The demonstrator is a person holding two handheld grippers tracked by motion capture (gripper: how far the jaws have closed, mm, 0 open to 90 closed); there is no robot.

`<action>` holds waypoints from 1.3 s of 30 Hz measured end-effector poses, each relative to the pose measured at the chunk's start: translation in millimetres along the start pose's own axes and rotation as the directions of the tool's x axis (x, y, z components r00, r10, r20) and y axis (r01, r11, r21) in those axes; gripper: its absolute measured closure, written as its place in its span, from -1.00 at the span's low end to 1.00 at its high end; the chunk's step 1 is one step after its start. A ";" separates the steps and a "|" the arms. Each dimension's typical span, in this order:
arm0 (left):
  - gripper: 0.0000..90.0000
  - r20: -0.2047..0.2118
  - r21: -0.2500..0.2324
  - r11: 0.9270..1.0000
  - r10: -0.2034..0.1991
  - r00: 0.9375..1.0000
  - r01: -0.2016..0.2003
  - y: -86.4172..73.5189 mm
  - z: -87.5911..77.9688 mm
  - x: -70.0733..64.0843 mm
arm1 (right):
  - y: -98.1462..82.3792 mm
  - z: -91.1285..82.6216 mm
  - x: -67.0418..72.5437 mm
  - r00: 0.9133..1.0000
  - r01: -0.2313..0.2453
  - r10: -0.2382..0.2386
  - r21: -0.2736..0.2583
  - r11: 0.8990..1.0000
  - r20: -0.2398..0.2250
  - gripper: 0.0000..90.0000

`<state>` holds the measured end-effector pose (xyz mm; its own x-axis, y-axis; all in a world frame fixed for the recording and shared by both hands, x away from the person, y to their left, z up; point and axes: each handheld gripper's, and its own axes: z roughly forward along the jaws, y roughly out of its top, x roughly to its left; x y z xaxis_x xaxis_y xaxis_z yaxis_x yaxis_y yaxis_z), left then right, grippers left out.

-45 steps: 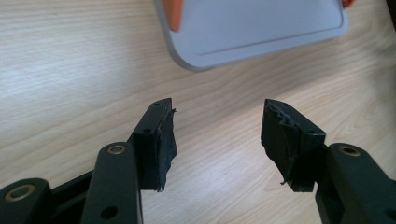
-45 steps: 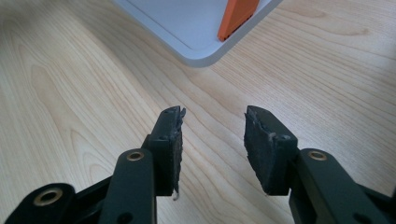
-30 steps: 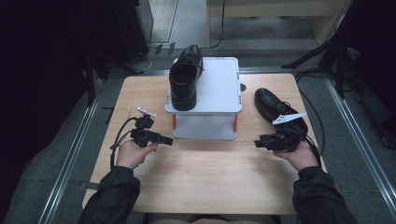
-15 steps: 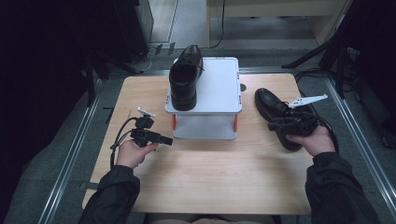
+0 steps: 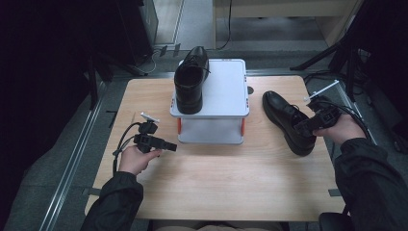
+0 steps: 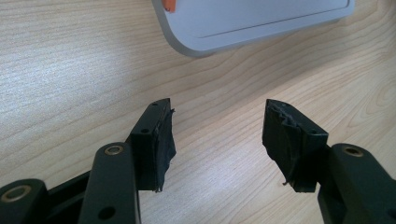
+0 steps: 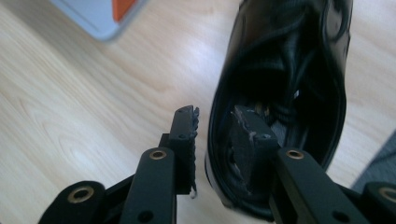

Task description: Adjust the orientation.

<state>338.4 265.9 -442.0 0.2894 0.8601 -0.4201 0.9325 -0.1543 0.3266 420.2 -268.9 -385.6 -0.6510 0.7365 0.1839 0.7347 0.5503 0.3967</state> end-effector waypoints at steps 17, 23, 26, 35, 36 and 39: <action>0.00 0.014 -0.004 1.000 -0.002 1.000 0.002 0.8 1.8 3.9 | 11.8 31.4 3.8 0.999 0.010 -0.017 0.223 0.975 0.031 0.89; 0.02 0.010 0.005 1.000 0.003 1.000 -0.003 0.8 3.0 4.2 | 19.2 30.6 9.1 0.998 -0.048 0.037 0.227 0.973 0.049 0.90; 0.02 0.027 0.006 1.000 0.004 1.000 -0.004 1.0 3.6 2.8 | 26.8 33.2 15.6 0.995 -0.102 0.095 0.230 0.968 0.041 0.90; 0.02 0.033 0.015 1.000 0.012 0.999 -0.012 0.7 4.5 2.5 | 44.1 49.0 30.1 0.985 -0.175 0.173 0.242 0.954 0.029 0.90; 0.02 0.031 0.011 1.000 0.008 0.999 -0.008 0.4 4.9 2.5 | 44.4 49.2 30.5 0.984 -0.179 0.177 0.242 0.954 0.030 0.90; 0.02 0.028 0.020 1.000 0.012 1.000 -0.013 0.4 5.4 2.5 | 42.5 49.1 28.8 0.984 -0.178 0.178 0.229 0.957 0.020 0.89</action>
<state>340.6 265.3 -447.5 0.3068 0.8440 -0.4400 0.9329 -0.1752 0.3145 442.1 -205.0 -407.5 -0.5059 0.8303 0.2337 0.8626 0.4859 0.1410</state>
